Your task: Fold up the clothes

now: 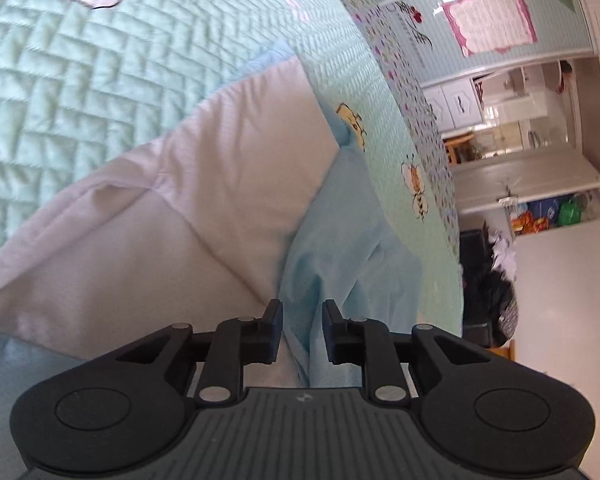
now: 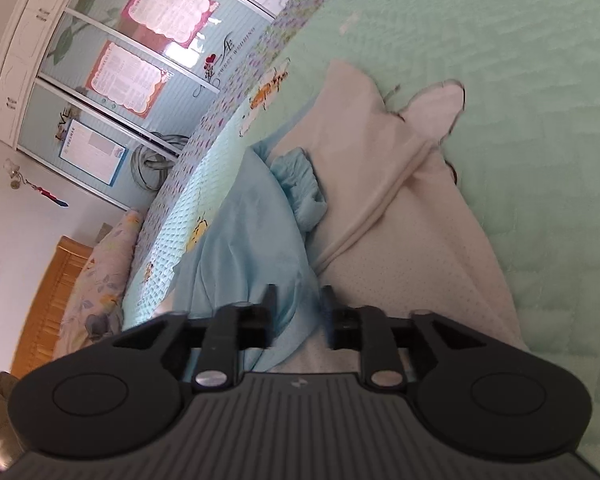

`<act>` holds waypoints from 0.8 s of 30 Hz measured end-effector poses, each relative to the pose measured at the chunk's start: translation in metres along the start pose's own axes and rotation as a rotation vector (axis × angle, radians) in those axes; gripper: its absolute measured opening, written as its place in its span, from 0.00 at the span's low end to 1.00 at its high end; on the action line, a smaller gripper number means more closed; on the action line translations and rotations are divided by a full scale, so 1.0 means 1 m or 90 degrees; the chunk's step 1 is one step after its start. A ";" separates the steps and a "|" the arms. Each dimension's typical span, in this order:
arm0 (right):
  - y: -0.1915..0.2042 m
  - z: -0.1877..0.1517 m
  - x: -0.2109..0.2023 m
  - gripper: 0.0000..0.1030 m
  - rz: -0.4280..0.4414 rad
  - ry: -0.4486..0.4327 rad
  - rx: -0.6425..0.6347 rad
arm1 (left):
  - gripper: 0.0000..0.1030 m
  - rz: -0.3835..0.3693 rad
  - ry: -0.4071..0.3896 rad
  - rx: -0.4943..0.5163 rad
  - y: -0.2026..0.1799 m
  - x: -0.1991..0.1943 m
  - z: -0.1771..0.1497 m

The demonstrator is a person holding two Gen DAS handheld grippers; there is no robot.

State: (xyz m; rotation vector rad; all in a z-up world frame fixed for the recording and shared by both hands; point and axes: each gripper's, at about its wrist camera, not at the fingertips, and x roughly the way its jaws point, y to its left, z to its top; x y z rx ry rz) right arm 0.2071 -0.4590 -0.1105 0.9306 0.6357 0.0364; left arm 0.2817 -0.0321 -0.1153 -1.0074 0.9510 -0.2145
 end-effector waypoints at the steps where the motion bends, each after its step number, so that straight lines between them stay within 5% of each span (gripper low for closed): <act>1: 0.003 0.000 -0.002 0.34 0.002 -0.003 -0.009 | 0.22 0.009 0.003 0.010 -0.004 0.004 0.001; 13: 0.041 0.039 0.015 0.37 -0.006 0.008 -0.191 | 0.26 0.072 -0.034 0.123 -0.033 0.000 0.028; 24: 0.050 0.070 0.091 0.36 -0.051 0.067 -0.310 | 0.32 0.122 0.017 0.282 -0.066 0.055 0.048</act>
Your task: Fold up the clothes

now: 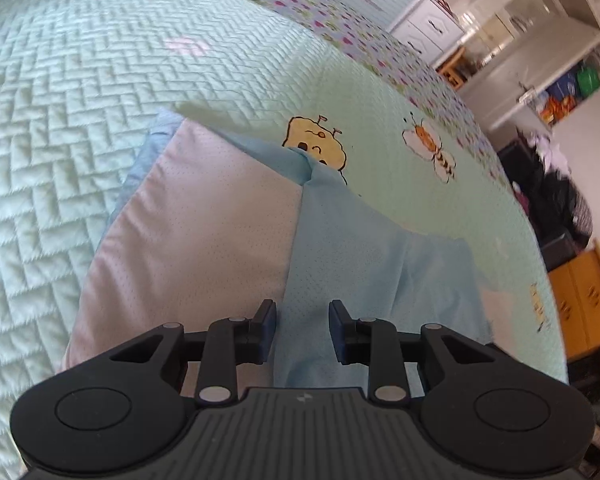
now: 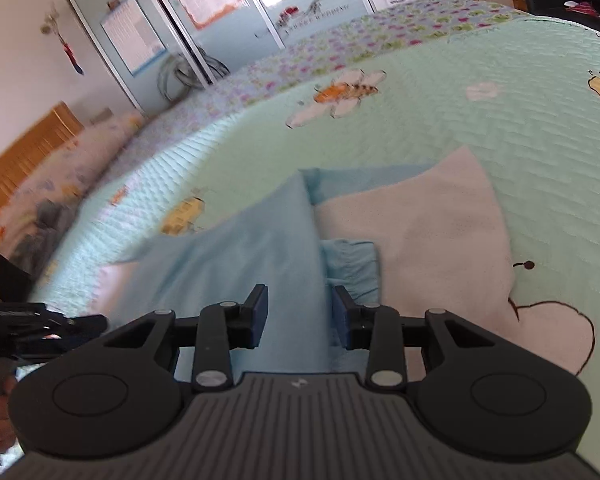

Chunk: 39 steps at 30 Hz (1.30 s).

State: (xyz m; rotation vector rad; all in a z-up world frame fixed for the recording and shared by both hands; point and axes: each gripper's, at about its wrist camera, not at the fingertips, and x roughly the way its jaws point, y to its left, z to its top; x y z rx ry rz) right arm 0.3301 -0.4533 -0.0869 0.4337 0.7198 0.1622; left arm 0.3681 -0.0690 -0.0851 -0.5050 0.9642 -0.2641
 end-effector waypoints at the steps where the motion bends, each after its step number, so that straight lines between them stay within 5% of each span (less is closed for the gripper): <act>1: -0.004 -0.002 0.000 0.36 0.007 -0.003 0.007 | 0.36 -0.002 0.000 0.006 0.001 0.002 -0.001; 6: -0.013 -0.011 -0.002 0.36 0.051 -0.013 0.023 | 0.73 -0.061 -0.018 0.005 0.008 0.010 -0.006; 9: -0.009 -0.013 -0.001 0.35 0.056 -0.017 0.004 | 0.85 -0.080 -0.028 0.019 0.005 0.014 -0.010; 11: -0.006 -0.014 0.000 0.06 0.054 -0.017 -0.010 | 0.79 -0.069 -0.027 0.028 0.003 0.016 -0.010; 12: -0.006 -0.014 0.001 0.01 0.049 -0.016 -0.014 | 0.65 -0.060 -0.025 0.034 0.002 0.017 -0.009; 15: -0.006 -0.017 -0.001 0.01 0.045 -0.029 -0.020 | 0.26 -0.051 -0.016 0.031 0.004 0.019 -0.006; 21: -0.008 -0.019 -0.004 0.01 0.048 -0.049 -0.013 | 0.11 -0.080 -0.013 -0.025 0.019 0.021 0.000; 34: -0.035 -0.016 0.000 0.01 0.044 -0.048 0.058 | 0.11 -0.050 -0.046 -0.076 0.042 0.013 0.000; 36: -0.036 -0.014 -0.005 0.05 0.053 -0.047 0.065 | 0.25 -0.052 -0.052 -0.059 0.037 0.006 0.001; 39: -0.036 -0.011 -0.021 0.27 0.038 -0.084 0.071 | 0.49 -0.045 -0.088 -0.023 0.027 -0.012 0.003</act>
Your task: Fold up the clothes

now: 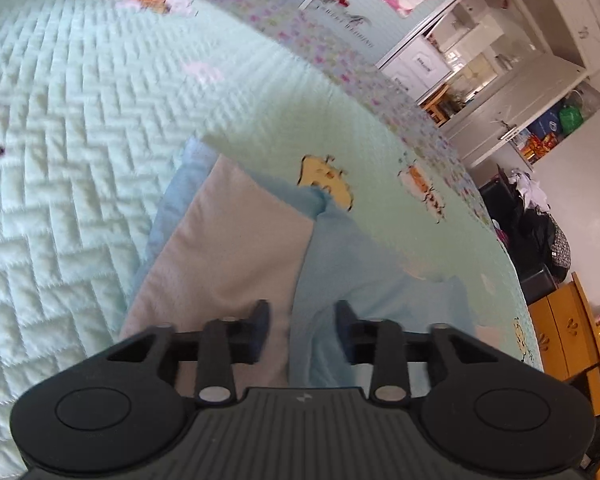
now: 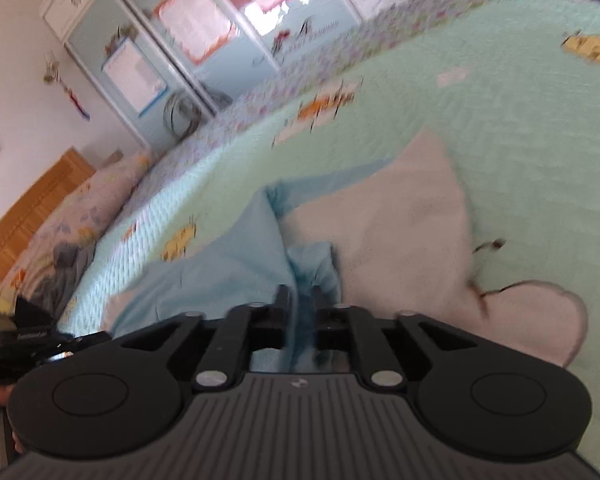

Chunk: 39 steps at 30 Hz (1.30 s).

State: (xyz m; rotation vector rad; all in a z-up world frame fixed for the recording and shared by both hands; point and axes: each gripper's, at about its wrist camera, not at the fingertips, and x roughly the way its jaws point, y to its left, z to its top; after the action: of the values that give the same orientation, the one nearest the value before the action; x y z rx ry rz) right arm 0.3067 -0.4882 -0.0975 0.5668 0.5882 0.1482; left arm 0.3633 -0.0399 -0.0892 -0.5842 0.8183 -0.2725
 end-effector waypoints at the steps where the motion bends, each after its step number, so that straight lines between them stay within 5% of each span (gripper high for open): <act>1: 0.001 0.002 -0.006 0.37 -0.012 -0.020 -0.003 | 0.51 0.001 -0.020 0.011 -0.004 -0.007 0.002; 6: 0.020 0.012 -0.014 0.40 0.054 -0.057 0.002 | 0.69 -0.063 -0.082 0.035 -0.024 -0.019 0.013; 11: 0.036 0.015 0.037 0.45 0.122 0.018 0.056 | 0.74 -0.065 -0.012 -0.008 -0.022 0.033 0.014; 13: 0.033 0.012 0.057 0.44 0.082 0.047 0.044 | 0.72 -0.055 0.006 -0.014 -0.012 0.046 0.008; 17: -0.005 0.013 0.060 0.10 0.040 0.033 0.104 | 0.66 -0.064 0.001 -0.002 -0.001 0.048 0.006; 21: -0.007 0.014 0.031 0.16 0.033 -0.015 0.103 | 0.69 -0.060 -0.041 0.025 -0.010 0.020 0.004; 24: 0.018 -0.001 0.003 0.39 0.044 -0.027 0.050 | 0.78 -0.072 -0.039 0.069 -0.017 -0.008 -0.018; 27: 0.034 -0.026 -0.019 0.49 0.082 -0.002 0.039 | 0.80 -0.023 -0.009 0.101 -0.020 -0.027 -0.052; 31: 0.038 -0.056 -0.055 0.49 -0.001 -0.009 0.048 | 0.86 0.071 0.019 0.165 -0.033 -0.060 -0.093; 33: 0.044 -0.069 -0.089 0.49 0.050 -0.046 0.075 | 0.98 0.087 0.016 0.186 -0.042 -0.082 -0.107; 39: 0.074 -0.108 -0.159 0.55 0.112 -0.063 0.066 | 0.99 0.173 -0.005 0.276 -0.085 -0.133 -0.131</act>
State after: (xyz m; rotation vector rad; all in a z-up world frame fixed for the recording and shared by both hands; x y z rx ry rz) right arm 0.1169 -0.4224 -0.0543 0.7234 0.4514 0.2559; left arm 0.1766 -0.0994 -0.0294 -0.0662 0.7908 -0.1900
